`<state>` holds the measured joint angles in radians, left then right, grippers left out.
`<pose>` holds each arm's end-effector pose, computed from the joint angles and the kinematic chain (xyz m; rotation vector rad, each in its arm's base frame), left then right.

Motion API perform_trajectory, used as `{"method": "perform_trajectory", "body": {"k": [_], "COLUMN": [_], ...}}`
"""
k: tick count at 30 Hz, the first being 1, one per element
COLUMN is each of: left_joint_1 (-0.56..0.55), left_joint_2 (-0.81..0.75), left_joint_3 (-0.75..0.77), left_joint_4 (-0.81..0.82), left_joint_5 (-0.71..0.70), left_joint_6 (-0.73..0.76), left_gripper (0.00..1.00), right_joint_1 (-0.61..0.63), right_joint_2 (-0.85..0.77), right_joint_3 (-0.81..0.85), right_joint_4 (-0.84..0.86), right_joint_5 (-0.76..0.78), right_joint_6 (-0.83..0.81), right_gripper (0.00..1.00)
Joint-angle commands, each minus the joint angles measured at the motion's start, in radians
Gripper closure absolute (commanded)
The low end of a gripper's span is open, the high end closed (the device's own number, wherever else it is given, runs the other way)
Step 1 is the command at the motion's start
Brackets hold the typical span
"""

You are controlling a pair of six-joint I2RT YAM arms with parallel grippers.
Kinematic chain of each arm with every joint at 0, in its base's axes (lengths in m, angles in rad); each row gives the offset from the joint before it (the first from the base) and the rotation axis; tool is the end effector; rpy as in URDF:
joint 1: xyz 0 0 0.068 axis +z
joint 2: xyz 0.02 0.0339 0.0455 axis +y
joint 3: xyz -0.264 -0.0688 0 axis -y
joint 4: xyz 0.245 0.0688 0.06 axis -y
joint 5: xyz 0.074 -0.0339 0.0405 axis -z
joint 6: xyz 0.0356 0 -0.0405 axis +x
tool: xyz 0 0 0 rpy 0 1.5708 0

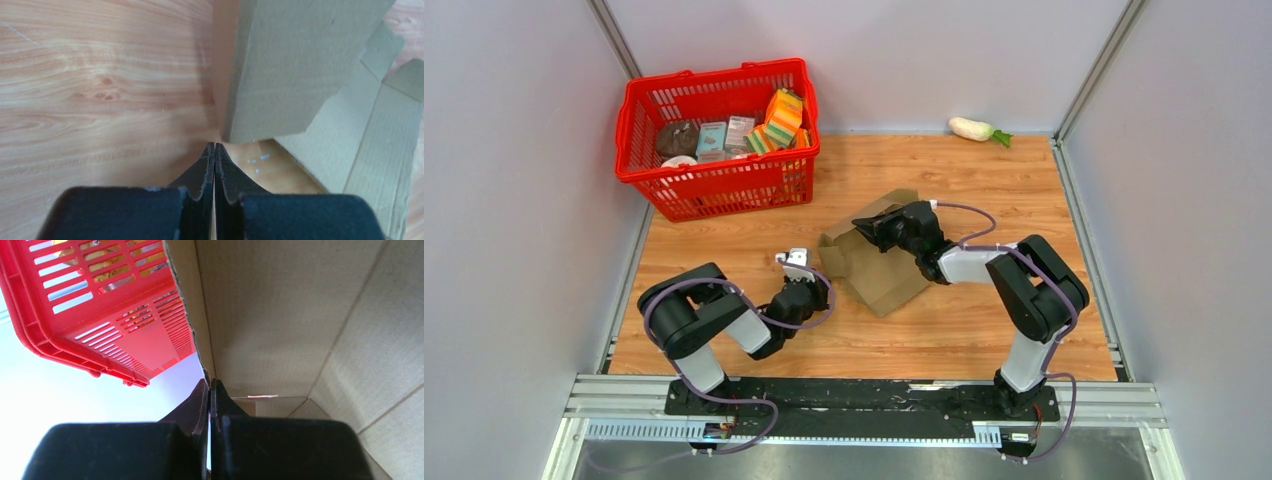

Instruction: Fold the paper box

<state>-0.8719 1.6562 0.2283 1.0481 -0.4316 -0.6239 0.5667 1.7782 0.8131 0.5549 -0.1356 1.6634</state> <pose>0.1630 -0.1707 0.1032 -0.0459 1.9576 -0.5813 0.3040 0.1991 0.1610 1.1334 2.0557 1.4506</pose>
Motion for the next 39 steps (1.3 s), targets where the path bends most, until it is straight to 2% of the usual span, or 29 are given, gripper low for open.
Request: {"method": "perform_trajectory", "body": {"k": [1, 6, 8, 11, 16, 19, 23, 25, 28, 29, 31, 33, 34, 39], "left_joint_1": [-0.004, -0.006, -0.006, -0.006, -0.006, -0.006, -0.006, -0.006, -0.006, -0.004, -0.001, 0.04, 0.063, 0.162], "left_joint_2": [0.079, 0.088, 0.096, 0.123, 0.125, 0.1, -0.008, -0.058, -0.18, -0.241, -0.289, -0.349, -0.372, -0.475], "left_joint_3": [0.054, 0.098, 0.115, 0.134, 0.064, -0.021, -0.115, -0.162, -0.137, -0.124, -0.124, -0.126, -0.116, -0.04], "left_joint_4": [0.13, 0.145, 0.173, 0.203, 0.19, 0.225, 0.228, 0.222, 0.069, -0.047, -0.082, -0.071, -0.133, -0.284], "left_joint_5": [-0.075, -0.027, 0.045, 0.1, 0.054, 0.071, 0.169, 0.224, 0.286, 0.278, 0.242, 0.244, 0.234, 0.221], "left_joint_6": [-0.023, -0.013, -0.004, -0.019, -0.049, -0.034, 0.006, 0.019, 0.039, 0.036, 0.032, 0.05, 0.05, 0.079], "left_gripper": [0.97, 0.96, 0.94, 0.91, 0.89, 0.84, 0.65, 0.59, 0.53, 0.48, 0.46, 0.39, 0.36, 0.33], "right_joint_1": [0.015, 0.024, 0.032, 0.042, 0.044, 0.044, 0.044, 0.044, 0.044, 0.042, 0.039, 0.039, 0.038, 0.036], "right_joint_2": [-0.011, -0.016, -0.013, 0.0, -0.028, -0.051, -0.069, -0.068, -0.056, -0.05, -0.036, -0.028, -0.02, -0.005], "right_joint_3": [0.041, 0.044, 0.041, 0.047, 0.037, 0.037, 0.04, 0.034, 0.024, 0.024, 0.024, 0.034, 0.04, 0.049], "right_joint_4": [-0.107, -0.176, -0.193, -0.161, -0.176, -0.185, -0.188, -0.175, -0.138, -0.119, -0.101, -0.104, -0.107, -0.093], "right_joint_5": [0.051, 0.064, 0.067, 0.068, 0.1, 0.111, 0.119, 0.114, 0.102, 0.097, 0.082, 0.08, 0.074, 0.059], "right_joint_6": [0.081, 0.146, 0.185, 0.237, 0.19, 0.141, 0.064, 0.055, 0.053, 0.055, 0.058, 0.046, 0.041, 0.035], "right_gripper": [1.0, 1.0, 1.0, 1.0, 1.0, 1.0, 1.0, 1.0, 1.0, 1.0, 1.0, 1.0, 1.0, 1.0]}}
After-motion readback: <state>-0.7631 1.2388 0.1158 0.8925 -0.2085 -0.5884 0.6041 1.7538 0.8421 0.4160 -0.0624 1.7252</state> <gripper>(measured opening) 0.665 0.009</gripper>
